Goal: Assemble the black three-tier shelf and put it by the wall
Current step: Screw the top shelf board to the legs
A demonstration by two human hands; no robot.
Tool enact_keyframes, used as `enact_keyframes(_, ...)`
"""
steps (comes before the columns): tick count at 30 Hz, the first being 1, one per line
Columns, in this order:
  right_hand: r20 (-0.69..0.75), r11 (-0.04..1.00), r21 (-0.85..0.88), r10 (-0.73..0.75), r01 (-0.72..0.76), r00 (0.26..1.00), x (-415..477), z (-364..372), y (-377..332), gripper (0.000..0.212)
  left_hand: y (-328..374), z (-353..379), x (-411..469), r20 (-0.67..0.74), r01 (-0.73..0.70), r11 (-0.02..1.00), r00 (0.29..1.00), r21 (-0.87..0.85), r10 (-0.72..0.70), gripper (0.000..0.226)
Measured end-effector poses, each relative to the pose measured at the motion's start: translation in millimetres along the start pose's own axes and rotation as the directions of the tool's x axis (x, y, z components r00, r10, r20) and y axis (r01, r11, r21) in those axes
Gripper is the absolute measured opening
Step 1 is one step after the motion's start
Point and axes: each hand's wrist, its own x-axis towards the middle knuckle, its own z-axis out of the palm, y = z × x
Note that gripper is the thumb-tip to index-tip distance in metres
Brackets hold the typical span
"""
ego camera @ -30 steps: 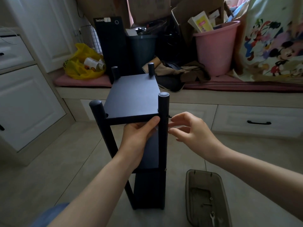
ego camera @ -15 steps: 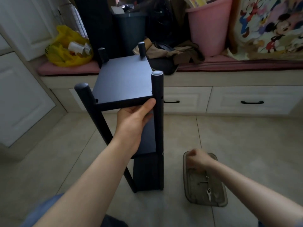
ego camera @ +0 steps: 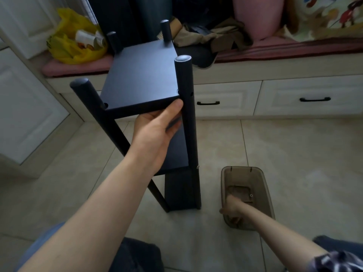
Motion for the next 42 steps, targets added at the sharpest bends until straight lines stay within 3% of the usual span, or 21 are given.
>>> enact_keyframes(8, 0.181, 0.995, 0.072, -0.077, 0.065, 0.98, 3.7, 25.6, -5.0, 0.069, 2.3, 5.6, -2.5, -0.003, -0.009, 1.0, 1.0, -0.021, 0.009, 0.011)
enact_keyframes(12, 0.212, 0.989, 0.066, -0.145, 0.134, 0.966, 9.9, 29.0, -10.4, 0.045, 4.0, 6.7, -4.0, 0.0, -0.008, 1.0, 1.0, -0.02, 0.008, 0.011)
enact_keyframes(15, 0.094, 0.985, -0.009, -0.172, 0.173, 0.981, 13.4, 27.6, -9.1, 0.007, 5.2, 7.3, -6.3, 0.028, 0.006, 1.0, 1.0, -0.014, -0.005, 0.013)
enact_keyframes(16, 0.043, 0.984, -0.049, -0.172, 0.174, 0.984, 14.5, 26.8, -7.6, 0.005, 6.0, 7.3, -7.2, 0.034, 0.014, 1.0, 0.999, -0.016, -0.014, 0.015)
enact_keyframes(18, 0.016, 0.974, -0.154, -0.167, 0.167, 0.986, 16.6, 27.0, -4.5, 0.007, 7.9, 7.4, -8.2, 0.041, 0.024, 1.0, 0.999, -0.02, -0.023, 0.015)
enact_keyframes(20, 0.054, 0.95, -0.263, -0.162, 0.17, 0.985, 21.3, 31.1, -1.0, 0.028, 8.8, 7.2, -8.9, 0.041, 0.026, 0.999, 0.999, -0.027, -0.025, 0.015)
enact_keyframes(23, 0.101, 0.934, -0.306, -0.16, 0.184, 0.982, 29.1, 44.2, 1.5, 0.044, 8.9, 7.4, -8.7, 0.039, 0.033, 0.999, 0.999, -0.026, -0.032, 0.015)
enact_keyframes(26, 0.044, 0.93, -0.329, -0.159, 0.164, 0.986, 38.1, 56.5, 7.5, 0.055, 8.5, 6.1, -8.4, 0.045, 0.037, 0.999, 0.998, -0.005, -0.037, 0.017)
enact_keyframes(30, -0.099, 0.911, -0.401, -0.15, 0.099, 0.984, 45.8, 58.9, 21.4, 0.051, 7.9, 3.6, -6.8, 0.064, 0.045, 0.999, 0.997, -0.01, -0.044, 0.018)
enact_keyframes(42, -0.113, 0.782, -0.614, -0.227, 0.112, 0.967, 56.7, 63.7, 32.5, 0.042, 5.9, -0.1, -3.2, 0.069, 0.063, 0.998, 0.996, -0.025, -0.061, 0.014)
